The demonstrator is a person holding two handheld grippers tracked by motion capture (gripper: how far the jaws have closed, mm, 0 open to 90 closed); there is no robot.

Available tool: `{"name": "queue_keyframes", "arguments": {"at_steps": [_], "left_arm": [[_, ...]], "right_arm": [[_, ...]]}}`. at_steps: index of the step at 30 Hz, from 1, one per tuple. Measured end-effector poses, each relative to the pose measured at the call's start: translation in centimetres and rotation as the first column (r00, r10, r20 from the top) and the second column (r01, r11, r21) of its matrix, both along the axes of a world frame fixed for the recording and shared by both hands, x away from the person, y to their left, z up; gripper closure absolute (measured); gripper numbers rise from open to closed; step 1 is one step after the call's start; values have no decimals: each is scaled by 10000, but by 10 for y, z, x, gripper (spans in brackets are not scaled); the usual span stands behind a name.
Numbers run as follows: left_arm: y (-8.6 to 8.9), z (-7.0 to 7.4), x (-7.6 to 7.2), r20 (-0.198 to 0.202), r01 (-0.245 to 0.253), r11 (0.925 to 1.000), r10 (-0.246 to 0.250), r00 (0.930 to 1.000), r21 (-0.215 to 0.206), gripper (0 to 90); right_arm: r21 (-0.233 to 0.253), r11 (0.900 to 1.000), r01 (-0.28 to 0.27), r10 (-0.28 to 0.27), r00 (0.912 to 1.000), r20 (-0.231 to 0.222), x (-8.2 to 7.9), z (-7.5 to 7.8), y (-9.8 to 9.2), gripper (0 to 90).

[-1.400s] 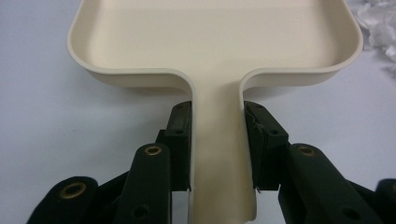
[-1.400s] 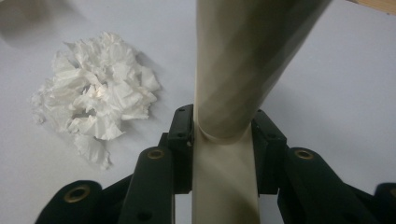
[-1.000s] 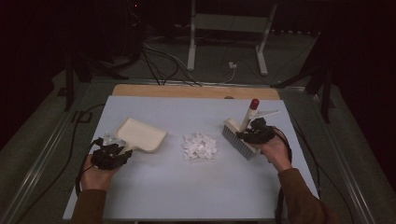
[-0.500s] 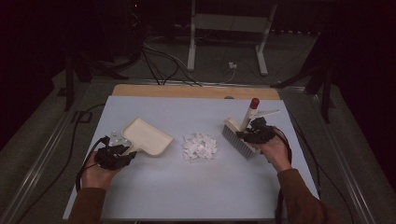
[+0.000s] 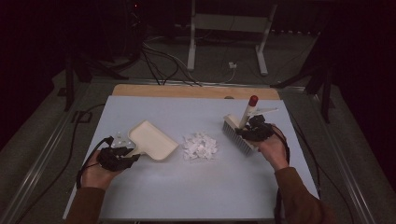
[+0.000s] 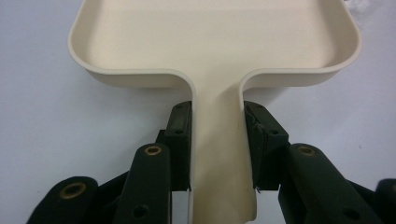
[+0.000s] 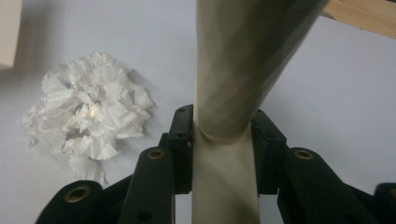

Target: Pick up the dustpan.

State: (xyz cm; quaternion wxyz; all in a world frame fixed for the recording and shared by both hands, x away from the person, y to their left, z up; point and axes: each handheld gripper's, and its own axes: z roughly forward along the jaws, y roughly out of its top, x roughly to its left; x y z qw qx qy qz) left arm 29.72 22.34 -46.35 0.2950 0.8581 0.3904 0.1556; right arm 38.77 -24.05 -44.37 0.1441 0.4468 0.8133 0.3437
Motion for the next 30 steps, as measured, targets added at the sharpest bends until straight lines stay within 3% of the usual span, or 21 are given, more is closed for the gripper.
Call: {"name": "queue_keyframes", "arguments": {"at_steps": [17, 30], "left_arm": [[-3, 3, -2, -326, 805, 9967, -804, 9962, 37, 667], [-8, 5, -2, -546, 1406, 9901, -1405, 9886, -28, 667]], "right_arm": [[34, 9999, 101, -101, 9999, -47, 9, 2, 10, 675], [-94, 9993, 362, -363, 9993, -98, 16, -3, 17, 675]]}}
